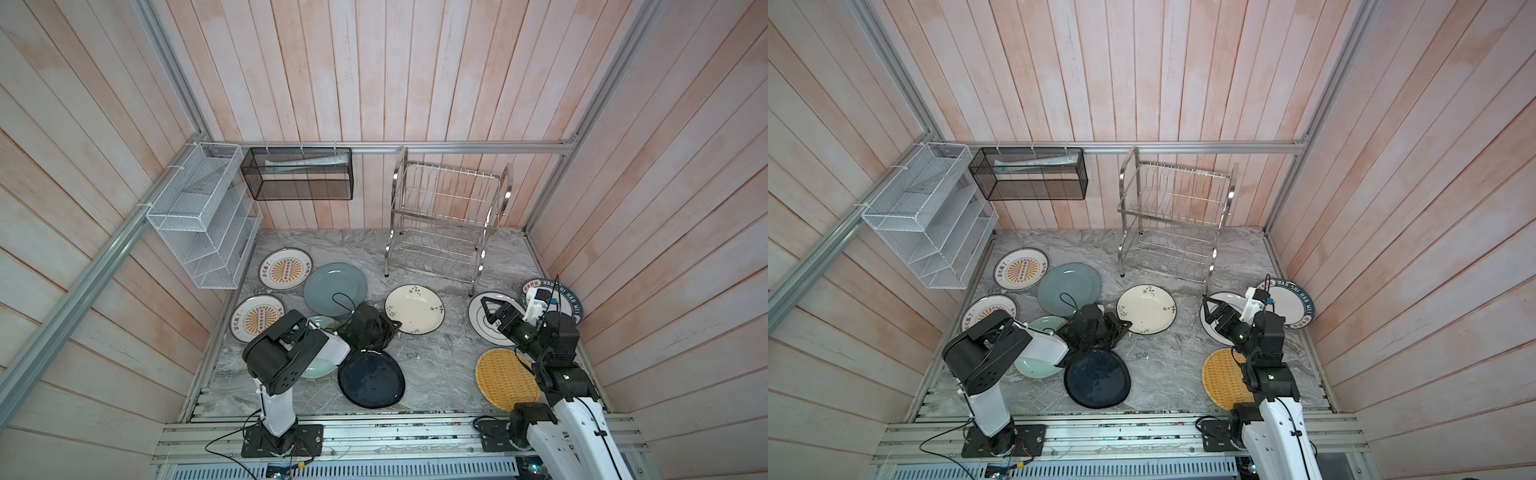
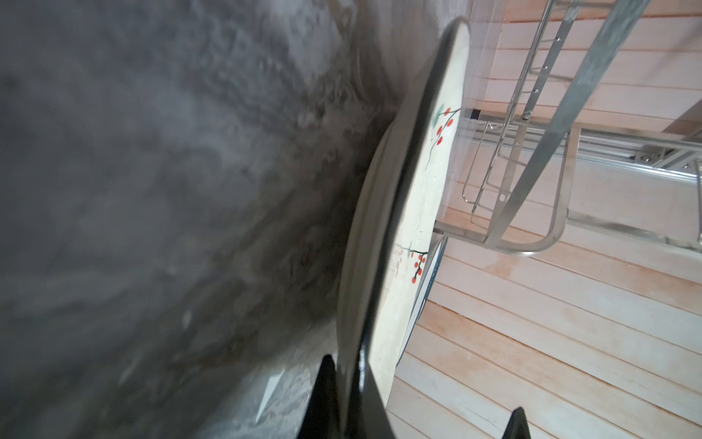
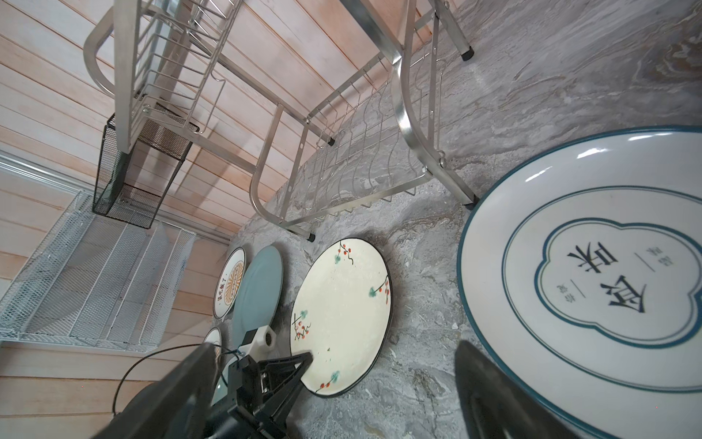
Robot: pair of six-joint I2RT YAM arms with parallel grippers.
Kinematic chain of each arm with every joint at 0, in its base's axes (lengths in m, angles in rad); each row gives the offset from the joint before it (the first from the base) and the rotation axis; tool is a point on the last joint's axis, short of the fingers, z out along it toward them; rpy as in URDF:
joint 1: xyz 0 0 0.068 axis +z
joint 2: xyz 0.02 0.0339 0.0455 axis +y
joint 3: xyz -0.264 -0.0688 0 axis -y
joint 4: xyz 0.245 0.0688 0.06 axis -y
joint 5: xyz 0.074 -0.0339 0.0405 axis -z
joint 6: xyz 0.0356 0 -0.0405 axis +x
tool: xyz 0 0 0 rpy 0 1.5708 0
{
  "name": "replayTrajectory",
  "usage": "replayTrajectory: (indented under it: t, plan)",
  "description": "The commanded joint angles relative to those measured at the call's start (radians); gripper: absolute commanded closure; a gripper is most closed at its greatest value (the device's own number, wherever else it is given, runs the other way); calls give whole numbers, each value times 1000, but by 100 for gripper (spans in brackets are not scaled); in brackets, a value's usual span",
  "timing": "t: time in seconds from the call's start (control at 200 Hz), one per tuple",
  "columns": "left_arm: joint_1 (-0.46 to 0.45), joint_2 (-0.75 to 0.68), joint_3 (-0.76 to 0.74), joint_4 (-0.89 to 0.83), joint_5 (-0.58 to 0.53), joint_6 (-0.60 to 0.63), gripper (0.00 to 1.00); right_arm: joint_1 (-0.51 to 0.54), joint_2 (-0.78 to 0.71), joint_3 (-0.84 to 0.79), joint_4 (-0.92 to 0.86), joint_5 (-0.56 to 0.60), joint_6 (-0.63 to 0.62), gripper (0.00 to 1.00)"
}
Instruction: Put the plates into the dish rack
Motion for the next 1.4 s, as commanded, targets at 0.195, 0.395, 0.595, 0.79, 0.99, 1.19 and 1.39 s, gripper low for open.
replayTrajectory:
  t: [0.195,0.395,0.595,0.79,0.99,1.19,1.39]
  plan:
    - [-51,-269,-73,11,-3,58,100,7,95,1,85,-54,-42,2]
    - [-56,-375,-78,4,-15,99,100,21,170,-18,174,-138,-28,2]
    - [-59,-385,-58,74,24,128,100,127,239,15,221,-151,-40,3]
    - [-60,-388,-43,105,51,150,100,217,307,27,253,-99,-33,7]
    - [-64,-411,-41,110,66,164,100,229,392,25,328,-131,-9,13]
    - [-65,-432,-46,113,70,171,100,248,439,30,377,-138,3,31]
    - [-65,-441,-47,106,73,173,100,252,457,23,405,-143,25,58]
